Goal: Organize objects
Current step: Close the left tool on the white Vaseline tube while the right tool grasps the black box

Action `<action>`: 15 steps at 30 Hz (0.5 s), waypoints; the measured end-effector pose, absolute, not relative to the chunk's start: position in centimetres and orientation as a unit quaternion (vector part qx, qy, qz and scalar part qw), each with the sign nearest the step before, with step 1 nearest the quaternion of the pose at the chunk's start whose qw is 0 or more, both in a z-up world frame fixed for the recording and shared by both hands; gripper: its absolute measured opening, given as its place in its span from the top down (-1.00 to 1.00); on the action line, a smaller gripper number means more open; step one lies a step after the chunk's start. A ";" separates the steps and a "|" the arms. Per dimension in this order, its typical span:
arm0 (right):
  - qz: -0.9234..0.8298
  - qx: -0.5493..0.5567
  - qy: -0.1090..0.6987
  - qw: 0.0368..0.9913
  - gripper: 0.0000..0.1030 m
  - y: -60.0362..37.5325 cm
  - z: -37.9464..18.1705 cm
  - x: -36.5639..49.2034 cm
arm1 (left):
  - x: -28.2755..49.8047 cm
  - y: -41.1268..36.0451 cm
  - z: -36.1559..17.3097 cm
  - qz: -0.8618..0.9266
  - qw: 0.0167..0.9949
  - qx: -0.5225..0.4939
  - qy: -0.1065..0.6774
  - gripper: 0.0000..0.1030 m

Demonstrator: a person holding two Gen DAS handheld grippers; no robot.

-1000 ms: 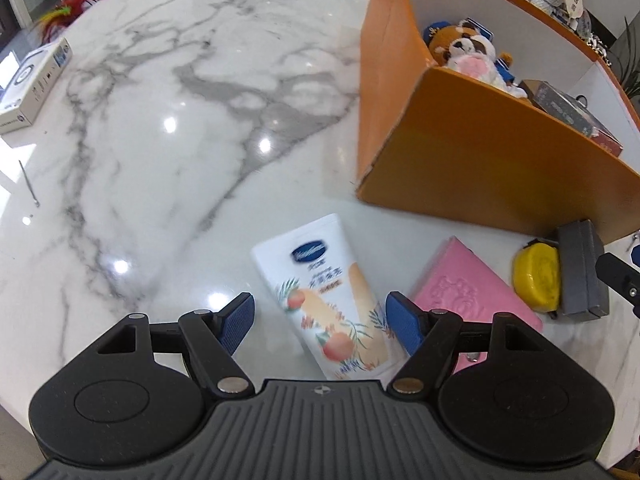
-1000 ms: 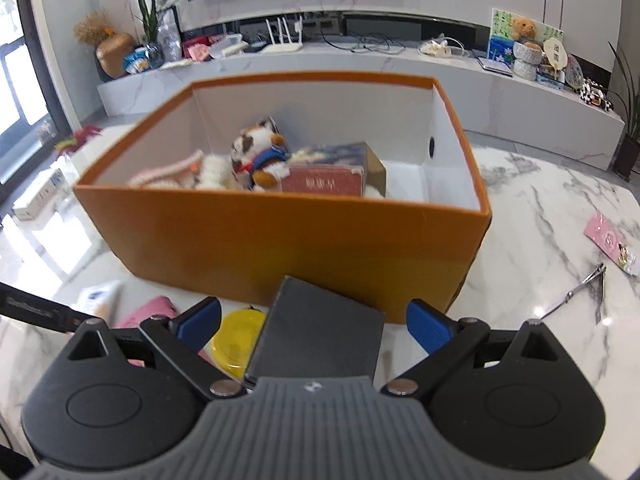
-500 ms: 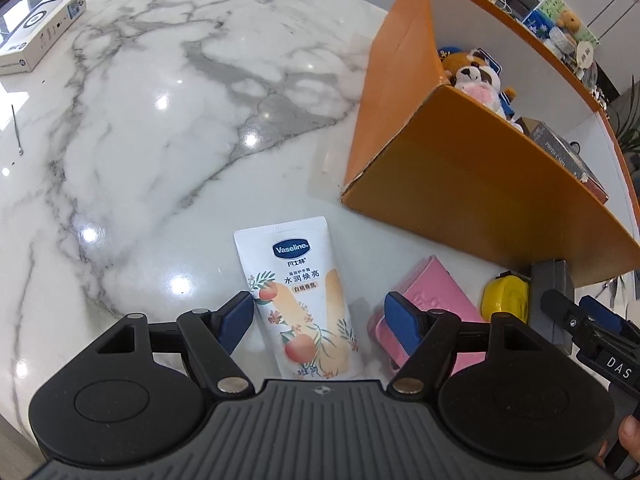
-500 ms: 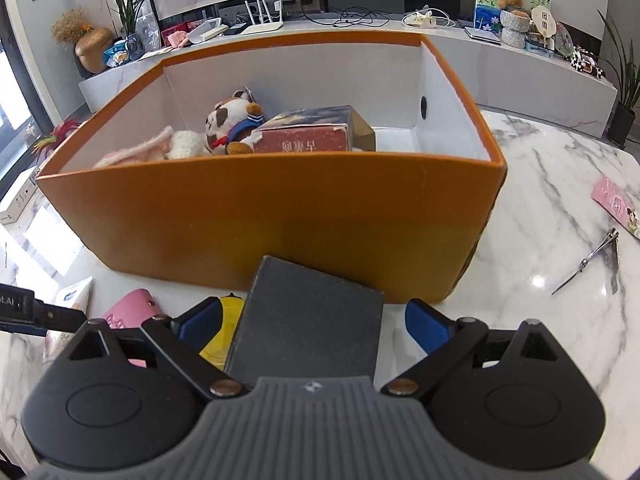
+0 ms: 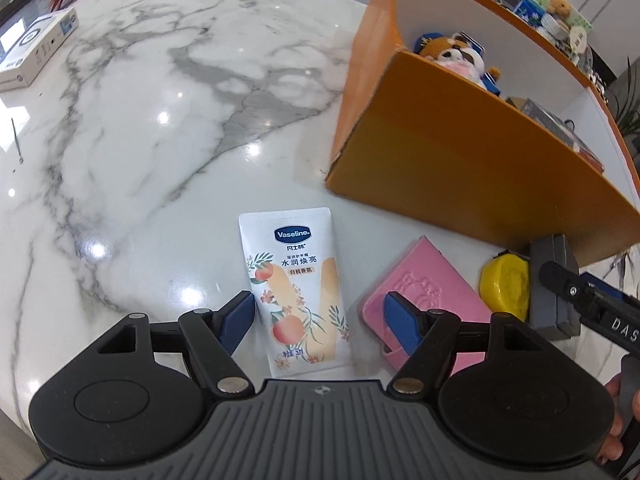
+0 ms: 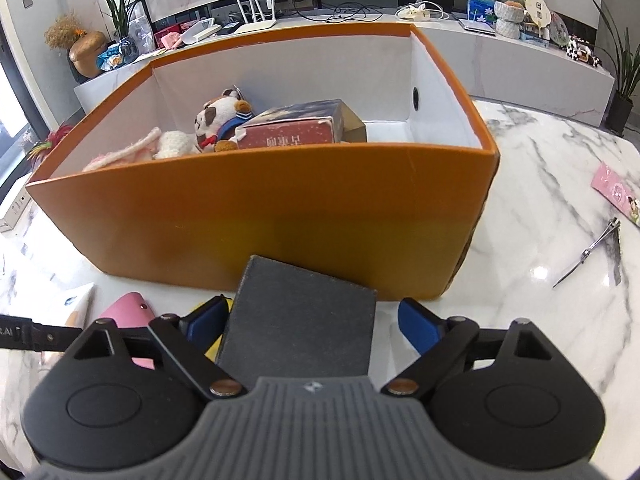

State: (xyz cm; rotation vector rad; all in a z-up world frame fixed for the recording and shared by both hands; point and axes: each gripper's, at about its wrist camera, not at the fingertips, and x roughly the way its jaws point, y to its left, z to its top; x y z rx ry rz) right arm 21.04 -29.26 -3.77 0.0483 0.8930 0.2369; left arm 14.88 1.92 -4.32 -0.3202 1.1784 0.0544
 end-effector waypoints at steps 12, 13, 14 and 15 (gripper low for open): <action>0.127 0.048 0.438 0.888 -0.55 -29.6 -3.8 21.0 | 14.8 2.9 -4.1 0.014 0.819 -0.174 0.547 0.05; 0.128 0.049 0.439 0.888 -0.55 -29.6 -3.8 21.0 | 14.9 3.0 -4.2 0.010 0.819 -0.173 0.548 0.05; 0.129 0.050 0.439 0.888 -0.55 -29.7 -3.8 20.9 | 14.9 3.0 -4.2 0.008 0.818 -0.172 0.549 0.06; 0.129 0.050 0.439 0.888 -0.55 -29.7 -3.8 20.9 | 14.9 3.0 -4.2 0.006 0.818 -0.170 0.550 0.05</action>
